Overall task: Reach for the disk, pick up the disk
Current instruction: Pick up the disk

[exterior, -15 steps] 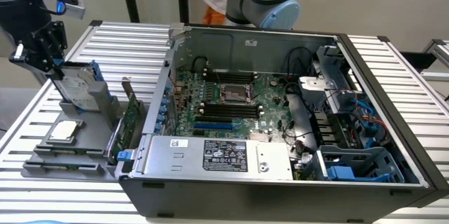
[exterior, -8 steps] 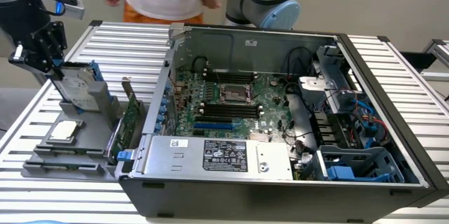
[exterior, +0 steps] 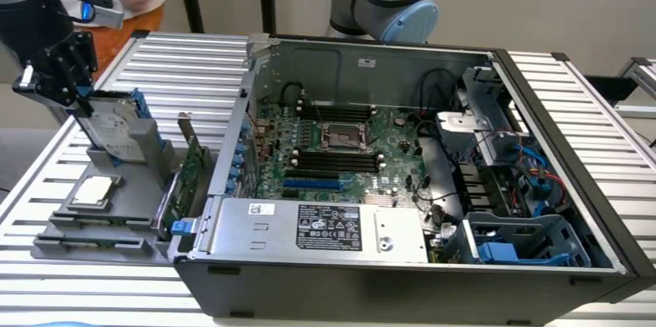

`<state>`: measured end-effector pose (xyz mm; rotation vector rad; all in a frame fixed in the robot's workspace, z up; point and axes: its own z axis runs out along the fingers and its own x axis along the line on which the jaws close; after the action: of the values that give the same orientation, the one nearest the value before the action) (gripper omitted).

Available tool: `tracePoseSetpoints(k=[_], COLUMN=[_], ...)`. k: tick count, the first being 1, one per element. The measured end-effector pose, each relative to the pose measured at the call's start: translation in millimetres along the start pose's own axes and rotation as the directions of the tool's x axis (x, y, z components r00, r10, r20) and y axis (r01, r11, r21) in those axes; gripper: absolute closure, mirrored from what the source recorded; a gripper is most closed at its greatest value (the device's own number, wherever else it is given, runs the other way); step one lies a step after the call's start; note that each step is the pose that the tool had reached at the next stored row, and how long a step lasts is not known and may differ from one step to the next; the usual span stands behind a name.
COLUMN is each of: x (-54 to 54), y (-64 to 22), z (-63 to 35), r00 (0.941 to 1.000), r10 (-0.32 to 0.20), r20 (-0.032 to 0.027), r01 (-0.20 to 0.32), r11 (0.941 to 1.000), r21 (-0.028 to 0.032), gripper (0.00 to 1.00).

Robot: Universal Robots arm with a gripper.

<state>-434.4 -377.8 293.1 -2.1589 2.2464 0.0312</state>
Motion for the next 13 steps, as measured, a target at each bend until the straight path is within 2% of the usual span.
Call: tracePoseSetpoints(k=[6,13], x=[0.0,-0.6], y=[0.0,-0.9], z=[-1.7,-16.3], r00=[1.0,1.0], r10=[0.0,0.0], r20=[0.0002,-0.0001], r01=[0.0,0.0], r11=[1.0,1.0], r21=[0.0003,0.0], gripper=[0.67,0.67])
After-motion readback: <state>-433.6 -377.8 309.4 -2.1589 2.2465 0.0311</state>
